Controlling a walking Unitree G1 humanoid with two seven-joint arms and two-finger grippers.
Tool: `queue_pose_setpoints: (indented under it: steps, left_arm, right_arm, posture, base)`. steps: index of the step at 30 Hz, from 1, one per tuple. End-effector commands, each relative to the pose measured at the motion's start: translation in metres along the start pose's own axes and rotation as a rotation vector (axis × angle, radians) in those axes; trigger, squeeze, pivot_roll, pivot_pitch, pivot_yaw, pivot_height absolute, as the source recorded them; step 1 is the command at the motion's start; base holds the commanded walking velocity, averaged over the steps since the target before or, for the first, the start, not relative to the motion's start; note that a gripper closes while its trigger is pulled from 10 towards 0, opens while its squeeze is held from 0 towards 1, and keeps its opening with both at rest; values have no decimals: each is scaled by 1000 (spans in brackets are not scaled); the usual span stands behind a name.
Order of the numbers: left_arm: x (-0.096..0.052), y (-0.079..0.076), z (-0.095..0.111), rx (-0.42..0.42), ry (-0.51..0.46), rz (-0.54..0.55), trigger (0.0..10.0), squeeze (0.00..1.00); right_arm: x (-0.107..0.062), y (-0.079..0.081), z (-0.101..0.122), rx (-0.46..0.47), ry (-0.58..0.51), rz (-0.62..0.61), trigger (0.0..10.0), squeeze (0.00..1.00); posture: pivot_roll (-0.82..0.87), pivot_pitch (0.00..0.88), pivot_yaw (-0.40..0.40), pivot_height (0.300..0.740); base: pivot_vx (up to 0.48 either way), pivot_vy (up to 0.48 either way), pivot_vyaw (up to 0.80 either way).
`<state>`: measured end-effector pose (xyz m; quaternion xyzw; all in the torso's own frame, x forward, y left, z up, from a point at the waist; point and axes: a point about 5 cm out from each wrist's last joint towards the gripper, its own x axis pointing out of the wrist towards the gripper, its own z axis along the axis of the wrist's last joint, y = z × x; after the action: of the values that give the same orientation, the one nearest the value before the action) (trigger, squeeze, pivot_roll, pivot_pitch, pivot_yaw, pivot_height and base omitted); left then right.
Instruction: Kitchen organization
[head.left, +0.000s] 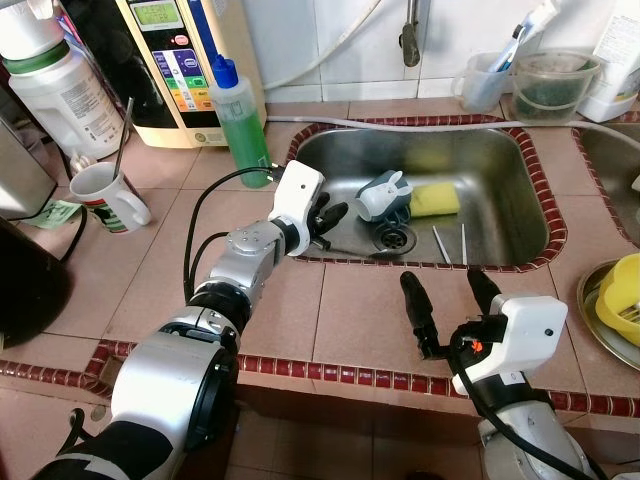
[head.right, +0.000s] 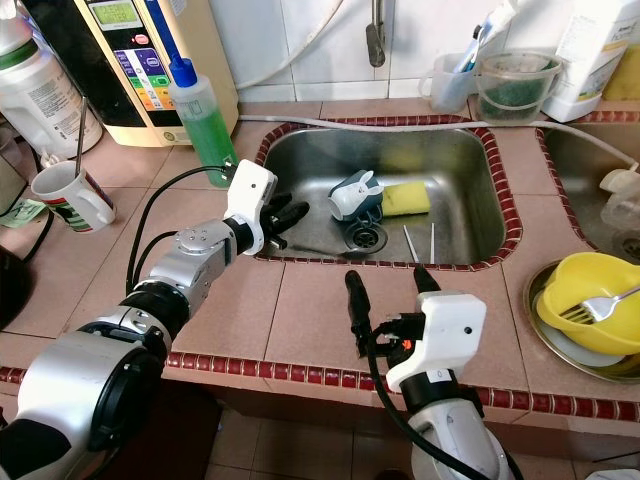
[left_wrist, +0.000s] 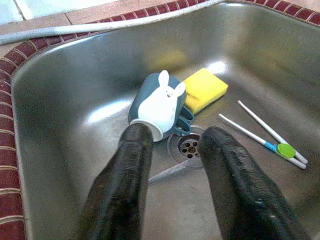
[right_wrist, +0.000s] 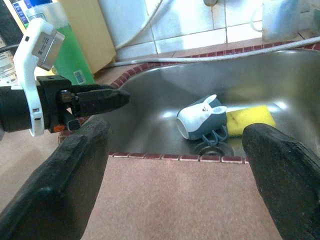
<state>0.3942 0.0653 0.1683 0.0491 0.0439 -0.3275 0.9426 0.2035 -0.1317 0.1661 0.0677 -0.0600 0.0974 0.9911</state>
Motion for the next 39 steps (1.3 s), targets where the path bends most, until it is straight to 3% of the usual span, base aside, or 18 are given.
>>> queue_pose_setpoints:
  steps: [1, 4, 5, 6, 7, 11, 24, 31, 39]
  left_arm:
    - [-1, 6, 7, 9, -12, 15, 10000, 1000]
    - [-3, 11, 10, 2, -37, 38, 10000, 1000]
    - [-5, 14, 10, -12, -56, 56, 10000, 322]
    - [-5, 15, 10, -18, -63, 61, 10000, 322]
    - [-7, 18, 10, -25, -77, 80, 10000, 0]
    - [-15, 28, 10, -67, -140, 143, 10000, 0]
    - [-37, 41, -3, -76, -260, 347, 10000, 0]
    - [-53, 33, -16, -59, -310, 380, 10000, 0]
    - [-68, 29, -16, -50, -360, 392, 10000, 0]
  right_arm:
    - [3, 2, -2, 20, 1, 21, 10000, 0]
    - [9, 2, -2, 16, -5, 37, 10000, 0]
    - [14, 1, -3, 5, -9, 43, 10000, 0]
    - [16, 0, -3, 0, -10, 43, 10000, 0]
    - [21, -3, -3, -9, -17, 40, 10000, 0]
    - [34, -4, -1, -28, -44, 52, 10000, 0]
    - [62, -5, -3, -122, -75, 69, 10000, 0]
    - [74, -15, -9, -185, -58, -24, 10000, 0]
    - [80, -23, -7, -247, -93, -88, 10000, 0]
  posture:
    - [-212, 119, 145, 740]
    - [-193, 103, 132, 740]
    - [-179, 92, 124, 740]
    - [-175, 87, 121, 740]
    - [-158, 72, 110, 740]
    - [-137, 39, 91, 740]
    - [-60, 0, 38, 740]
    - [-38, 0, 24, 740]
    - [-26, 0, 17, 740]
  base:
    - [0, 0, 0]
    - [0, 0, 0]
    - [0, 0, 0]
    - [0, 0, 0]
    - [0, 0, 0]
    - [0, 0, 0]
    - [0, 0, 0]
    - [0, 0, 0]
    - [0, 0, 0]
